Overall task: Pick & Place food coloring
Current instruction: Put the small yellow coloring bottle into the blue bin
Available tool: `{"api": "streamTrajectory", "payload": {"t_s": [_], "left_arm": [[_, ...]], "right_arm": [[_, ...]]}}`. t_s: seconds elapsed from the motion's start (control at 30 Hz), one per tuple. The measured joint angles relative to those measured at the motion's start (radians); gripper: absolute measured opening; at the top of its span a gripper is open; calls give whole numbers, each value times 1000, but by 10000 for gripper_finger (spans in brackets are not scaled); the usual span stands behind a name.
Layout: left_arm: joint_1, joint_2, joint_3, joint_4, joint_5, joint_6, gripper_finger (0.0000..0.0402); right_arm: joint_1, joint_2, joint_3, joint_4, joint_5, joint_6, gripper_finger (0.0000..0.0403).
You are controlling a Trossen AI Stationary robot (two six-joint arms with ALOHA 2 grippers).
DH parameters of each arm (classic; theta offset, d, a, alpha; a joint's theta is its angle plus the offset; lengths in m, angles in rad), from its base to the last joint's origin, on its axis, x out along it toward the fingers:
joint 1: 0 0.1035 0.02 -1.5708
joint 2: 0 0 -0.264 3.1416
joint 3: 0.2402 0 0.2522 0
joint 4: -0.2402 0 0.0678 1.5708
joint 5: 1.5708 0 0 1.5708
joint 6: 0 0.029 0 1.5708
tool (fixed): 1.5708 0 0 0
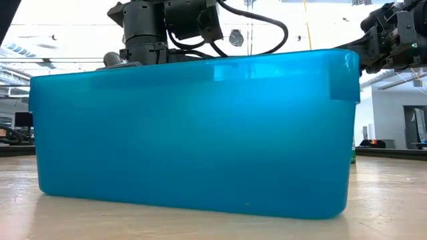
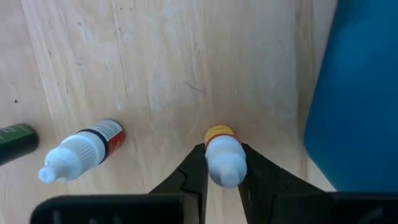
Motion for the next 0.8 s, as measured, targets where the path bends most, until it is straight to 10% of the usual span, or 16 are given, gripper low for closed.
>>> {"api": "streamTrajectory", "payload": {"t_s": [0.8], "left_arm": [[-66, -27, 276, -316, -105, 46, 64]], "right_arm": [[0, 0, 0, 1, 0, 0, 160]]}}
